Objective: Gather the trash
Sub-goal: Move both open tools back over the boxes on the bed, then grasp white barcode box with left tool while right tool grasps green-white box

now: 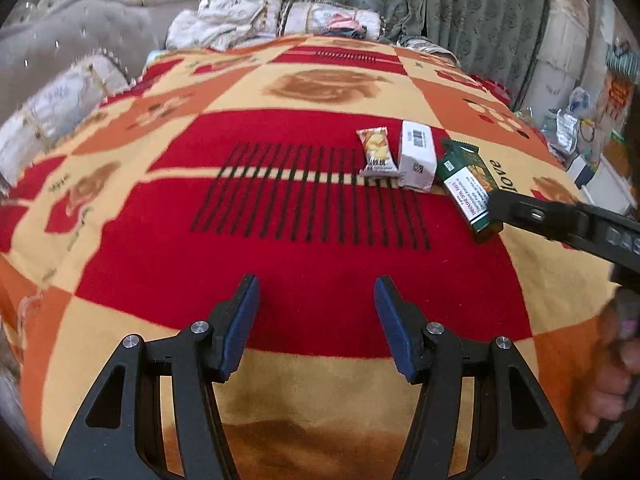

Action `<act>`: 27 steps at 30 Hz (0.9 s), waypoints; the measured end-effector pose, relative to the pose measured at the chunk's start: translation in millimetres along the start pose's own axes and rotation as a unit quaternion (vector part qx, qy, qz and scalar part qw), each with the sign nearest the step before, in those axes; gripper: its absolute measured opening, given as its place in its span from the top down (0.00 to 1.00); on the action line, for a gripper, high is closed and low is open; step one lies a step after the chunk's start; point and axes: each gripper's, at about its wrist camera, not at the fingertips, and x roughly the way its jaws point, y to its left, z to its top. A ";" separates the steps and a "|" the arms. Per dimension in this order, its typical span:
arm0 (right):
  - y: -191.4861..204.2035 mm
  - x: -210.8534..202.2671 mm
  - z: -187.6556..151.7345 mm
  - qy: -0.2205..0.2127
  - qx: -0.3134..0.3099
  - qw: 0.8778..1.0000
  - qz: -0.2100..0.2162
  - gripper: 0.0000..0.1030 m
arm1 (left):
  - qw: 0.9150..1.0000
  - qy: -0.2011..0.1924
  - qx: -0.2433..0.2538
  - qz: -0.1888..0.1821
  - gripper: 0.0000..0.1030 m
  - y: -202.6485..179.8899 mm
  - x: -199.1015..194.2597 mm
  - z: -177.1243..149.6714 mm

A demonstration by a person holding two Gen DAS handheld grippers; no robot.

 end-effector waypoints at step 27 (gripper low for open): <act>-90.5 -89.2 -62.2 -0.006 -0.012 1.000 0.016 0.80 | 0.990 -0.005 0.130 -0.047 0.45 -89.7 66.4 97.9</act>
